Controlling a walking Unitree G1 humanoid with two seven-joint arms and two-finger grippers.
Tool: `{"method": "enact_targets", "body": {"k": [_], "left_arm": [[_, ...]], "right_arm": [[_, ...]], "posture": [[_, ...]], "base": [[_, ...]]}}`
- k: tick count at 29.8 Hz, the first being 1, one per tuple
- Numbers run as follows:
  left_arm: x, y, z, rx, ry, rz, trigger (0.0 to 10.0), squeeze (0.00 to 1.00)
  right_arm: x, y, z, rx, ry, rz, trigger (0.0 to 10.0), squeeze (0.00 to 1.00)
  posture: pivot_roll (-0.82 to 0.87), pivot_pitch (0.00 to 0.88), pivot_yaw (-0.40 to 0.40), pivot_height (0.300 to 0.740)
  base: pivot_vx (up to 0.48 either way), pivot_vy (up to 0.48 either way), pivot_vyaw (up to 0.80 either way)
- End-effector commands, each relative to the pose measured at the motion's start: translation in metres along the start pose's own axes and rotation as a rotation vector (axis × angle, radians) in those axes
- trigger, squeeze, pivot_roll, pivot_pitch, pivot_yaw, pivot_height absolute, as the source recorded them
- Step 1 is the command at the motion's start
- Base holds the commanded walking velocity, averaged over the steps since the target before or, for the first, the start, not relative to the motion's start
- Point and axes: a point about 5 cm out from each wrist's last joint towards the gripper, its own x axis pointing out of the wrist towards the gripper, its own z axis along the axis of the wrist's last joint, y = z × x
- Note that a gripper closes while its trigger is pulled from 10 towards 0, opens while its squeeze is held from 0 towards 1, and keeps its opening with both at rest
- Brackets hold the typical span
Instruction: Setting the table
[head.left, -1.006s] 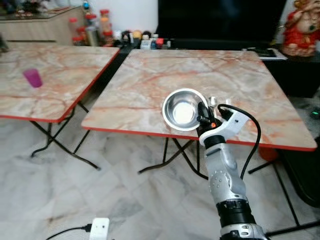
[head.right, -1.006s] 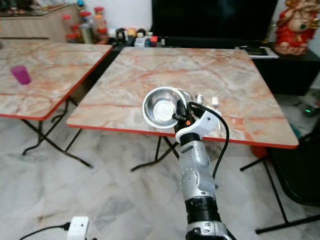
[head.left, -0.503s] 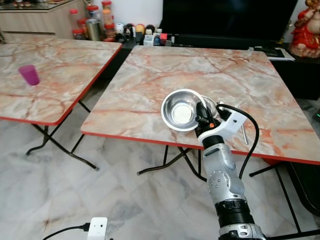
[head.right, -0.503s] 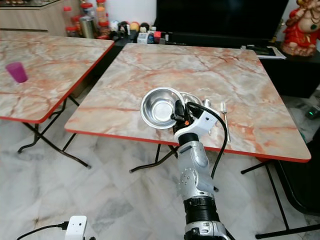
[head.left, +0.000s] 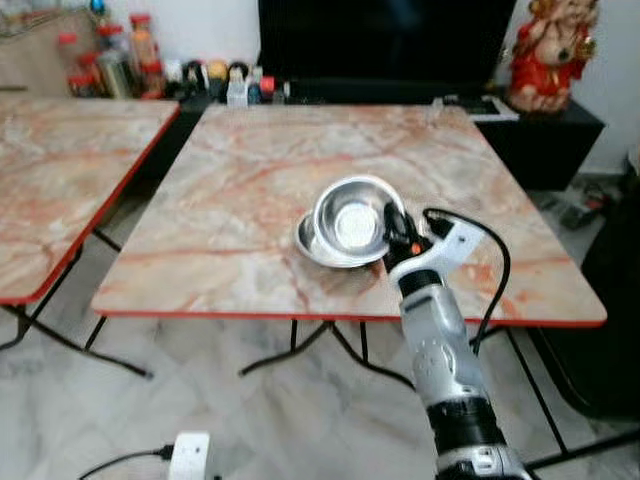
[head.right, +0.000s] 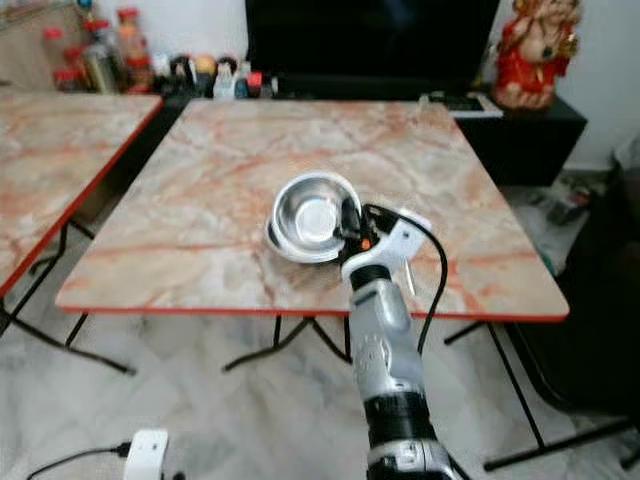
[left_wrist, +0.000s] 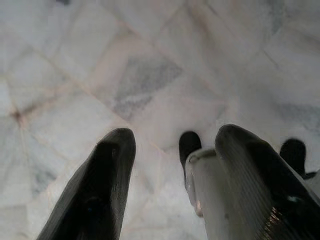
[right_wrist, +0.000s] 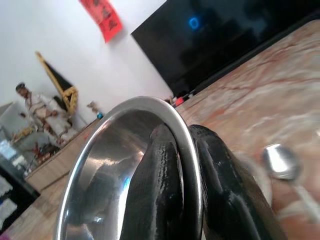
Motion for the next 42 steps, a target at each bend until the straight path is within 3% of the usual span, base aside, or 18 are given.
{"method": "enact_targets", "body": {"k": [1,5,9,29,42], "left_arm": [[-0.0003,-0.006,-0.0022,-0.003,0.007,-0.014,10.0,0.0],[-0.0002,-0.0057,-0.0015,-0.002,0.006,-0.013,10.0,0.0],[-0.0001,-0.006,-0.0014,-0.001,0.005,-0.014,10.0,0.0],[-0.0002,-0.0058,-0.0012,-0.002,0.0,-0.016,10.0,0.0],[-0.0002,-0.0055,-0.001,-0.001,-0.001,-0.016,10.0,0.0]], "right_arm": [[0.0025,0.0027,0.0071,-0.007,-0.032,0.007,10.0,0.0],[0.002,0.0089,0.0096,-0.065,-0.052,0.056,10.0,0.0],[0.0022,0.0089,0.0071,-0.026,-0.043,0.04,10.0,0.0],[0.0013,0.007,0.0054,-0.038,-0.038,0.03,10.0,0.0],[0.002,0.007,0.0048,-0.039,-0.036,0.026,10.0,0.0]], "posture": [[0.0,0.0,-0.005,0.736],[0.0,0.0,-0.006,0.736],[0.0,0.0,-0.007,0.736],[0.0,0.0,-0.003,0.736],[0.0,0.0,-0.002,0.736]], "base": [[0.24,0.0,0.0],[0.24,0.0,0.6],[0.12,0.0,0.4],[0.0,0.0,0.0],[0.344,0.0,-0.25]]}}
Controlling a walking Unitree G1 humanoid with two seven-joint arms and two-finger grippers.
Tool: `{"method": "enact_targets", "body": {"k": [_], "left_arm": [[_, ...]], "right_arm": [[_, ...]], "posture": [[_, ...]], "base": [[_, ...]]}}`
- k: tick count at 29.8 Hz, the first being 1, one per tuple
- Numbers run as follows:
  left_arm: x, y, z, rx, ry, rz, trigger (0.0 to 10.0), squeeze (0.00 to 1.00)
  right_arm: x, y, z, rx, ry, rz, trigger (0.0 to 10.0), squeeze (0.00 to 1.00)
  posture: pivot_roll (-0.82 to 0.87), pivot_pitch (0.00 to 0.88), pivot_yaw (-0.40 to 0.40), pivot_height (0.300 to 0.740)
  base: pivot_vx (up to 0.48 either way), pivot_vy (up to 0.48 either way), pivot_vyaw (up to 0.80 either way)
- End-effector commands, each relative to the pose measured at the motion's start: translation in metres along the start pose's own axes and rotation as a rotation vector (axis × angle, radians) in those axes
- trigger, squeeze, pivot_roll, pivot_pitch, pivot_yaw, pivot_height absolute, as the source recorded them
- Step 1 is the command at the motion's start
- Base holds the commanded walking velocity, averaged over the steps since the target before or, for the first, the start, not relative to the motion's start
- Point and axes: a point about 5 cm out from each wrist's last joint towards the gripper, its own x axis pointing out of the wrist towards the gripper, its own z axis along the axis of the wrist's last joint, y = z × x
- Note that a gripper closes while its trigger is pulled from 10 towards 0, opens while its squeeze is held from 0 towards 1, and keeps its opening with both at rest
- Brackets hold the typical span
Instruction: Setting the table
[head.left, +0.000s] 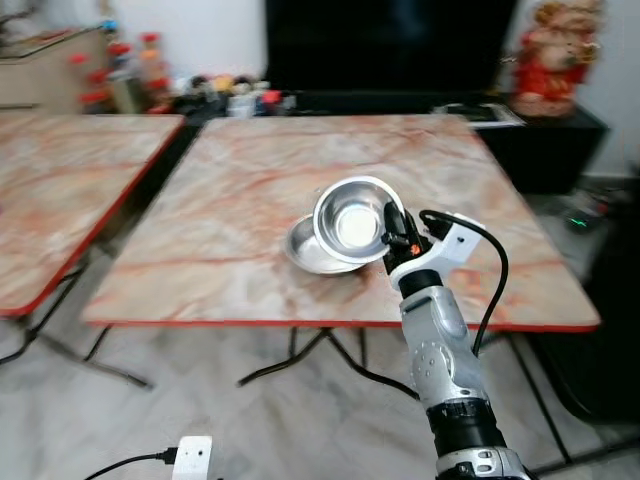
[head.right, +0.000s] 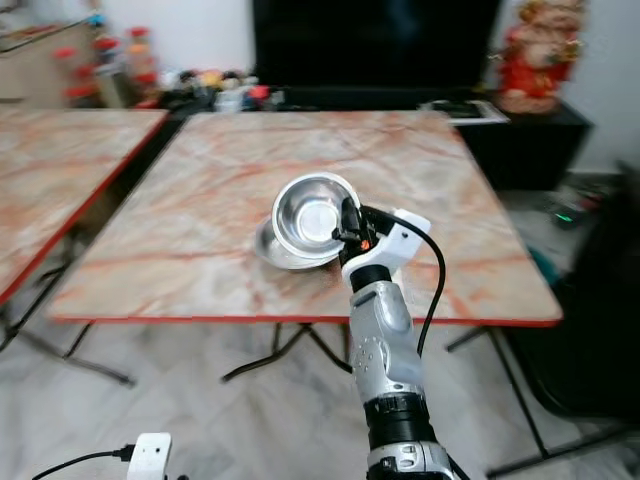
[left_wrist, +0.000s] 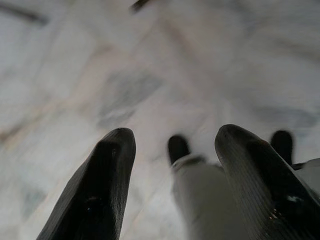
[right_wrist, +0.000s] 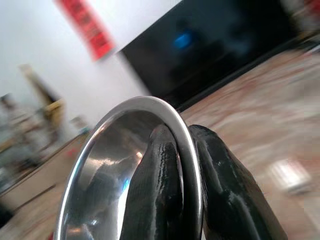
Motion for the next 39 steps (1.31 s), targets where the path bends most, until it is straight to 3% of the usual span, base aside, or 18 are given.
{"method": "enact_targets", "body": {"k": [1,8,10,16,31,39], "left_arm": [[-0.001,0.002,-0.004,0.001,0.009,0.005,10.0,0.0],[-0.001,0.002,-0.004,0.0,0.009,0.007,10.0,0.0],[-0.001,0.003,-0.004,-0.001,0.008,0.009,10.0,0.0],[-0.001,0.003,-0.004,0.0,0.008,0.009,10.0,0.0],[-0.002,0.006,-0.008,-0.005,0.005,0.013,10.0,0.0],[-0.004,0.012,-0.014,0.011,0.019,0.02,10.0,0.0]], "right_arm": [[0.003,0.01,0.0,0.008,-0.008,0.027,10.0,0.0],[0.002,0.011,0.0,0.004,-0.008,0.033,10.0,0.0],[0.002,0.015,0.001,-0.05,-0.016,0.071,10.0,0.0],[0.001,0.016,-0.001,-0.028,-0.012,0.071,10.0,0.0],[-0.008,0.013,-0.009,-0.054,0.026,0.058,10.0,0.0],[-0.013,0.001,-0.018,-0.046,0.056,-0.046,10.0,0.0]], "posture": [[0.0,0.0,-0.002,0.736],[0.0,0.0,-0.002,0.736],[0.0,0.0,-0.003,0.736],[0.0,0.0,-0.002,0.736],[0.0,0.0,0.012,0.736],[0.0,0.0,0.028,0.736]], "base": [[0.337,0.0,0.0],[0.334,0.0,0.0],[0.336,0.0,0.71],[0.326,0.0,0.36],[0.0,0.0,0.0],[0.0,0.0,0.0]]}}
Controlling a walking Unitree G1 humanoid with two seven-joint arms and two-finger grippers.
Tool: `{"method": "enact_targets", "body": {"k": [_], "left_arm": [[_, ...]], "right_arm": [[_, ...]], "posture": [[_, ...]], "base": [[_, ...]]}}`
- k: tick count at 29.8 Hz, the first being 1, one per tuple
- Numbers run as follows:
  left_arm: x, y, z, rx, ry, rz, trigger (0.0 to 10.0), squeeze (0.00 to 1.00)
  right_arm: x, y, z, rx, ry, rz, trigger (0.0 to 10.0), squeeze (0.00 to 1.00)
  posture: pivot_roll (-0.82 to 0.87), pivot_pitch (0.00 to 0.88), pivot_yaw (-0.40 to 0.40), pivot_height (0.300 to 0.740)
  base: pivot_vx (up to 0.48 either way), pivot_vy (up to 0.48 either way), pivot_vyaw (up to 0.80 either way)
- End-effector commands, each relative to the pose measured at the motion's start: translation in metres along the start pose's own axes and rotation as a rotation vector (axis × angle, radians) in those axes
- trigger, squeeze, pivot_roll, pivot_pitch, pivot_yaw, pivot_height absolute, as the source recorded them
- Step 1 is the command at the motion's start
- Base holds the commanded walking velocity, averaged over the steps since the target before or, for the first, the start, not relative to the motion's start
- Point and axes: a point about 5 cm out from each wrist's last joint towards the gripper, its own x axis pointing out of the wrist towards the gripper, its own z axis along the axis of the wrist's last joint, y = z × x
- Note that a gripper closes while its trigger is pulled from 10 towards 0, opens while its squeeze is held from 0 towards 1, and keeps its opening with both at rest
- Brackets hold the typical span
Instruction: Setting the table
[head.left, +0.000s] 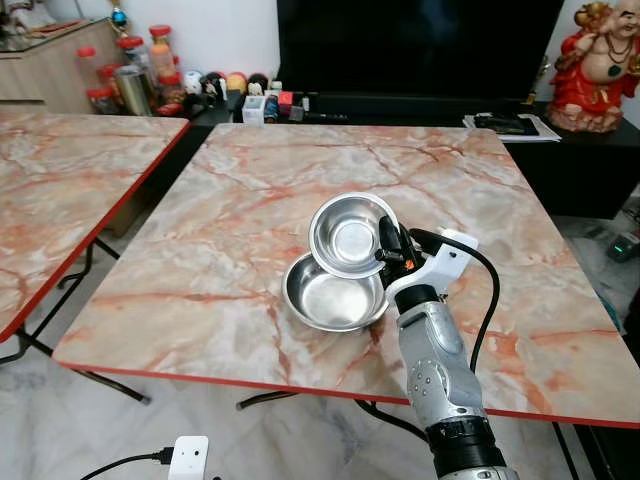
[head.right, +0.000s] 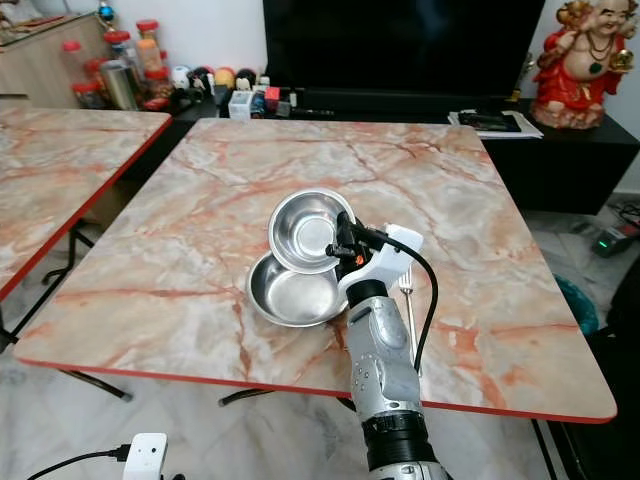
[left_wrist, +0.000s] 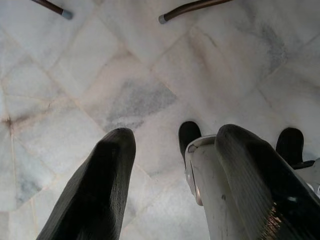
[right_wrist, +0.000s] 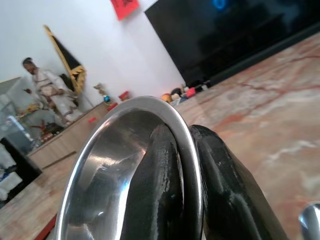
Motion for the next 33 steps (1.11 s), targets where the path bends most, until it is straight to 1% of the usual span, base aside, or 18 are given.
{"method": "enact_targets", "body": {"k": [1,2,3,4,7,12,14,18,21,23,27,33], "left_arm": [[-0.001,0.002,-0.003,0.009,0.006,0.0,10.0,0.0],[-0.001,0.002,-0.003,0.009,0.006,0.0,10.0,0.0],[-0.001,0.004,-0.003,0.01,0.007,0.002,10.0,0.0],[-0.001,0.006,-0.003,0.011,0.007,0.004,10.0,0.0],[-0.001,0.009,-0.002,0.015,0.006,0.009,10.0,0.0],[0.0,0.011,0.003,0.024,-0.005,0.013,10.0,0.0],[0.001,0.012,0.005,0.023,-0.009,0.015,10.0,0.0],[0.001,0.011,0.007,0.016,-0.017,0.016,10.0,0.0],[0.001,0.01,0.007,0.011,-0.016,0.015,10.0,0.0],[0.001,0.01,0.006,0.011,-0.012,0.015,10.0,0.0],[0.0,0.009,0.003,0.009,-0.005,0.014,10.0,0.0],[0.001,0.007,0.004,0.003,-0.006,0.016,10.0,0.0]], "right_arm": [[0.001,-0.004,0.0,-0.002,0.001,-0.042,10.0,0.0],[0.001,-0.004,0.0,-0.002,0.001,-0.042,10.0,0.0],[0.001,-0.01,-0.002,0.016,0.006,-0.09,10.0,0.0],[0.001,-0.012,-0.003,0.023,0.01,-0.11,10.0,0.0],[0.004,-0.012,-0.007,0.022,0.047,-0.138,10.0,0.0],[0.006,-0.003,-0.009,0.077,0.05,-0.128,10.0,0.0],[0.007,0.0,-0.01,0.084,0.052,-0.12,10.0,0.0],[0.009,0.008,-0.013,0.102,0.062,-0.067,10.0,0.0],[0.009,0.016,-0.018,0.09,0.1,0.001,10.0,0.0],[0.009,0.017,-0.021,0.086,0.115,0.002,10.0,0.0],[0.011,0.015,-0.027,0.039,0.157,-0.003,10.0,0.0],[0.013,0.011,-0.029,0.006,0.174,-0.019,10.0,0.0]], "posture": [[0.0,0.0,0.028,0.736],[0.0,0.0,0.028,0.736],[0.01,0.0,0.033,0.736],[0.01,0.0,0.04,0.736],[0.01,0.0,0.049,0.736],[0.02,0.0,0.054,0.736],[0.02,0.0,0.053,0.736],[0.02,0.0,0.049,0.736],[0.03,0.0,0.043,0.736],[0.03,0.0,0.043,0.736],[0.03,0.0,0.036,0.736],[0.03,0.0,0.031,0.736]], "base": [[0.0,0.0,0.0],[0.0,0.0,0.0],[0.0,0.0,0.0],[0.0,0.0,0.0],[0.0,0.0,0.0],[0.0,0.0,0.0],[0.0,0.0,0.0],[0.0,0.0,0.0],[0.0,0.0,0.0],[0.0,0.0,0.0],[0.0,0.0,0.0],[0.0,0.0,0.0]]}}
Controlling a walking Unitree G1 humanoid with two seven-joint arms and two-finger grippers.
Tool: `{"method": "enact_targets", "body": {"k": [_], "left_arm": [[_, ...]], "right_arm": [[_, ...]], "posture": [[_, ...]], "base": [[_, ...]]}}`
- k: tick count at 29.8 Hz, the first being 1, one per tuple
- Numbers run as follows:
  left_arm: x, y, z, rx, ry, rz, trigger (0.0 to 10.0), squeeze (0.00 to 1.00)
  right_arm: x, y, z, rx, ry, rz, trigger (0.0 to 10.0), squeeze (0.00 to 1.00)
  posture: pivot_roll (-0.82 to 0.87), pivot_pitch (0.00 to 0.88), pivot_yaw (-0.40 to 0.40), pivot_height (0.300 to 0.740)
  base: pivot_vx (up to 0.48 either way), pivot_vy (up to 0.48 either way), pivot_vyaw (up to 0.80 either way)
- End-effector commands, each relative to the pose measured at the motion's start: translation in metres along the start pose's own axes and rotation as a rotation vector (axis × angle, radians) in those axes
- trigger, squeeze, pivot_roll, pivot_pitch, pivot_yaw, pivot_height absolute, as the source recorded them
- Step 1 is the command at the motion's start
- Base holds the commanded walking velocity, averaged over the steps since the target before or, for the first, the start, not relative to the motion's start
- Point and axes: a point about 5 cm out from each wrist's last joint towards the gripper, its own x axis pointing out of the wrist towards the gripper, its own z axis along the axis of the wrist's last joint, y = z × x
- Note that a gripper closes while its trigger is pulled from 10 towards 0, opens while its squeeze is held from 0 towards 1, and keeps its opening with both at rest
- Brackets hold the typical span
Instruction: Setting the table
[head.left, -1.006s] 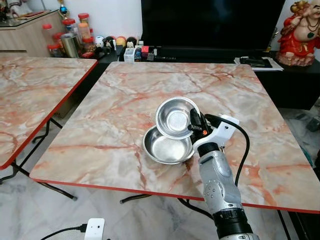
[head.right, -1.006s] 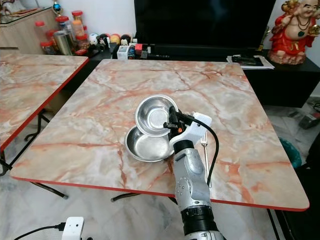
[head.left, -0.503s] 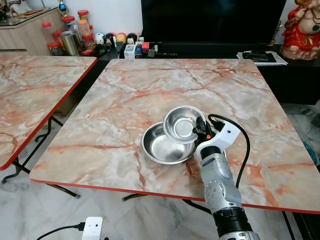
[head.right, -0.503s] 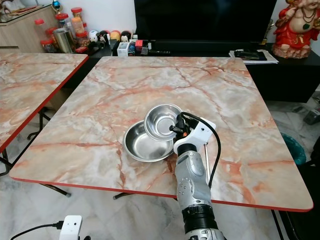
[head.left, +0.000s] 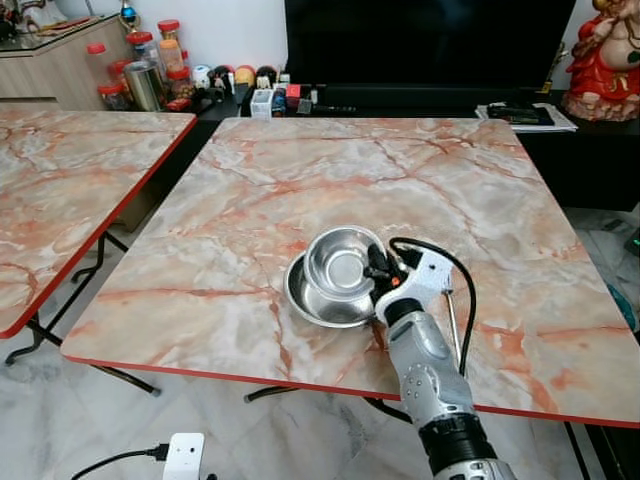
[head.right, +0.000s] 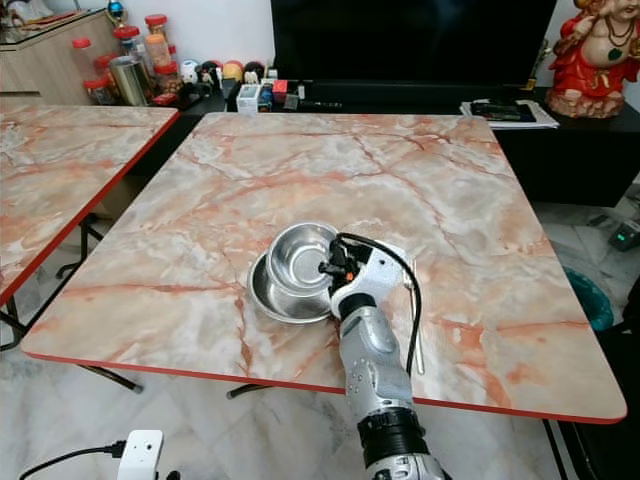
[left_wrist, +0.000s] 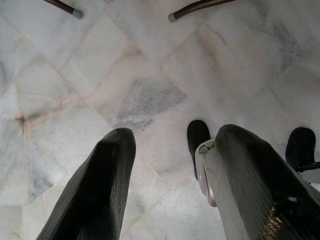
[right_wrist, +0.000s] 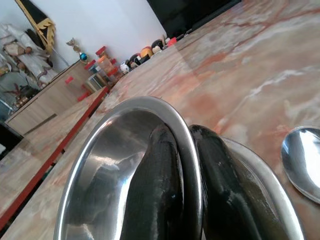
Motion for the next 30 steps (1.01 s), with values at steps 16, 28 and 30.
{"method": "enact_targets", "body": {"k": [16,28,30], "left_arm": [[0.0,-0.002,-0.001,-0.005,0.015,-0.002,10.0,0.0],[0.0,-0.004,-0.002,-0.001,0.021,-0.005,10.0,0.0],[0.0,-0.004,-0.002,0.0,0.022,-0.005,10.0,0.0]], "right_arm": [[0.009,0.014,-0.006,-0.049,0.052,0.02,10.0,0.0],[0.01,0.012,-0.01,-0.066,0.081,0.013,10.0,0.0],[0.01,0.012,-0.011,-0.072,0.087,0.015,10.0,0.0]], "posture": [[0.02,0.0,0.021,0.736],[0.02,0.0,0.019,0.736],[0.02,0.0,0.017,0.736]], "base": [[0.0,0.0,0.0],[0.0,0.0,0.0],[0.0,0.0,0.0]]}}
